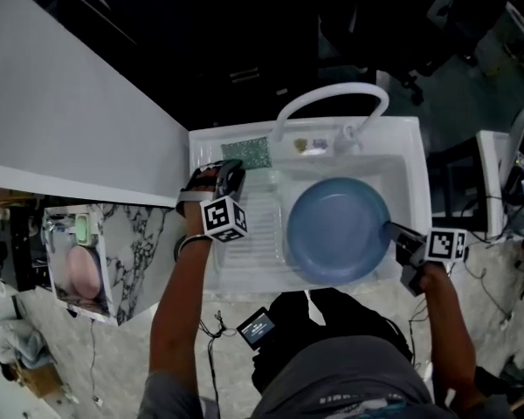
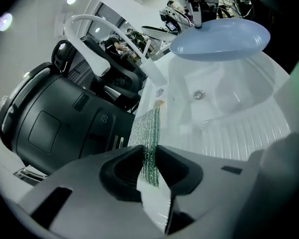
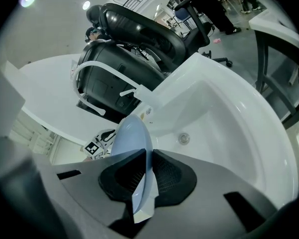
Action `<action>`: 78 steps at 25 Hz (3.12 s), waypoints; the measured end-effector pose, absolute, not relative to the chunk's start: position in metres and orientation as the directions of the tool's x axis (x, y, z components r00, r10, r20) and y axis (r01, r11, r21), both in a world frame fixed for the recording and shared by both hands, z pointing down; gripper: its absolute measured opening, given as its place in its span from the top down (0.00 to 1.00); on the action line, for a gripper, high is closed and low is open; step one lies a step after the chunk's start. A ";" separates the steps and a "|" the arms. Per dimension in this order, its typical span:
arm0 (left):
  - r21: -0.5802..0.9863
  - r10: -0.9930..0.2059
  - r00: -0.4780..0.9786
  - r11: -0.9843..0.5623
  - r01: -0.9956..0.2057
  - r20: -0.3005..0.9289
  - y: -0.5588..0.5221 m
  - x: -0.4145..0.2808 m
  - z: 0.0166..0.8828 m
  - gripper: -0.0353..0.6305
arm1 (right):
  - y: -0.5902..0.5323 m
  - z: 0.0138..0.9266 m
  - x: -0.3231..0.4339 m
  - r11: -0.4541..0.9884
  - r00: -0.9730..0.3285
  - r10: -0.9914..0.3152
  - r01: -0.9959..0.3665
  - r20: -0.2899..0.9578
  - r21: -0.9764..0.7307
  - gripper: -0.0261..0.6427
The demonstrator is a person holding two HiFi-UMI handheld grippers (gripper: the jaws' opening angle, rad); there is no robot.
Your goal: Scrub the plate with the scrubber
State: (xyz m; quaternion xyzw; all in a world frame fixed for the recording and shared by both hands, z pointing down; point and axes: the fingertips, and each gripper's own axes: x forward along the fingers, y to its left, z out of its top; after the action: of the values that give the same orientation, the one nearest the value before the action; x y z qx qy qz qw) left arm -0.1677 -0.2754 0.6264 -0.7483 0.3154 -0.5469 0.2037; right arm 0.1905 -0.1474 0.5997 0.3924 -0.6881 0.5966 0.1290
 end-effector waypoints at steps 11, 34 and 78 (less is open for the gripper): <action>-0.611 -0.656 0.221 -0.754 -0.241 0.722 -0.299 -0.174 0.662 0.82 | -0.147 0.610 0.186 -0.046 -0.646 -0.374 -0.704 0.666 -0.709 0.87; -0.354 -0.532 0.385 -0.823 -0.445 0.754 -0.294 -0.180 0.669 0.74 | -0.154 0.627 0.125 -0.061 -0.668 -0.305 -0.698 0.679 -0.714 0.87; -0.236 -0.890 0.321 -0.405 -0.883 0.325 -0.051 -0.291 0.450 0.94 | -0.169 0.726 -0.018 -0.208 -0.653 -0.352 -0.644 0.670 -0.736 0.78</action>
State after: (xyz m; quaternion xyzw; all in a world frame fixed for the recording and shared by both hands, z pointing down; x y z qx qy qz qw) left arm -0.2908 -0.0515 0.4500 -0.8126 0.5455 -0.2052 0.0075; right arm -0.0184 -0.1689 0.7264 0.4018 -0.6198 0.6651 0.1096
